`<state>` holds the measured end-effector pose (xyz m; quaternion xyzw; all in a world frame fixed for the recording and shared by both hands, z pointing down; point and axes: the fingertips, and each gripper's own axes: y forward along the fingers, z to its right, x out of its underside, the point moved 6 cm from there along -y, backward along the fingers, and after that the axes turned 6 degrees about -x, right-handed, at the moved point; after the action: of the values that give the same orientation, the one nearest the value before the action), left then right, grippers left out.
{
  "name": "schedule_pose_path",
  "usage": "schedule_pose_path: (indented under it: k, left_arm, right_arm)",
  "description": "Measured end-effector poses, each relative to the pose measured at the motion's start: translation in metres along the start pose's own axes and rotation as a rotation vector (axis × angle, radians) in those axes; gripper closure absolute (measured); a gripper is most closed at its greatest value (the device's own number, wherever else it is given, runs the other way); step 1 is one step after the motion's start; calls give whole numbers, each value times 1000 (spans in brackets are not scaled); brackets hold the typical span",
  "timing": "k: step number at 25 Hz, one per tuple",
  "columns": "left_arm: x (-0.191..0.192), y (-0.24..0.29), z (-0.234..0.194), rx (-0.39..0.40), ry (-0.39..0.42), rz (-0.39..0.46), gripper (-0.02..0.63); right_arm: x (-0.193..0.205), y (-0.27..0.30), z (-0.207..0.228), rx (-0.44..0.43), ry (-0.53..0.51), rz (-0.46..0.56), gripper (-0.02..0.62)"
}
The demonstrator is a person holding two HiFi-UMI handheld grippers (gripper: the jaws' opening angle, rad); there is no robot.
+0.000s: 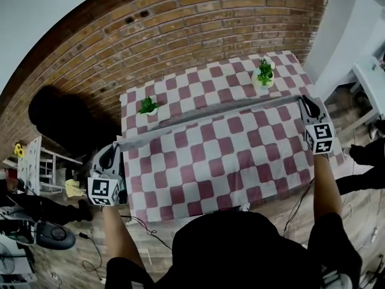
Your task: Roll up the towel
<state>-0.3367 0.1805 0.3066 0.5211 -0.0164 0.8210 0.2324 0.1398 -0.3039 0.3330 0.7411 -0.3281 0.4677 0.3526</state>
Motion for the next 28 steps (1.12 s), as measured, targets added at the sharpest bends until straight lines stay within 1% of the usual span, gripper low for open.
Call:
schedule_pose_path:
  k: [4,7,10,12,15,18,22,23,24,26,27,28]
  left_arm:
    - [76,-17,68,120,-20,-205,578]
    - [118,-36,112,205,-27,-326,578]
    - [153,-69,152,288,-38,-433,578]
    - [170,-88,170,319,-72,-479,578]
    - [189,-106,191,346,-91,-535,577]
    - [200,-113,202,366,-82,-569,578]
    - [207,-120,207,381,-37,-591,575]
    - [211,-122,208,379,-46,-603,567]
    - [215,-125,209,374,-76,-620,529]
    - [222,-130,205,352,-195,-643,369]
    - [223,-132,199,329,-270,-636,326]
    - [222,-132,190,296,-349,-618,312]
  right_arm:
    - [82,-33,-35,-36,127,-172,555]
    - [130,-55,-55,-51,195,-283,555]
    - [168,-89,-74,-63,261,-377,555]
    - [187,-108,-85,-69,292,-421,555]
    - [210,-127,-97,-83,303,-467,555]
    - [226,-141,-104,-95,314,-503,554]
    - [239,-149,-111,-125,301,-528,552]
    - [242,-151,-113,-130,299,-536,549]
    - [245,-153,-114,-131,302,-545,539]
    - [250,-158,-112,-137,328,-550,499]
    - [251,-161,-110,-141,350,-538,481]
    - [249,-163,-107,-139,379,-515,460]
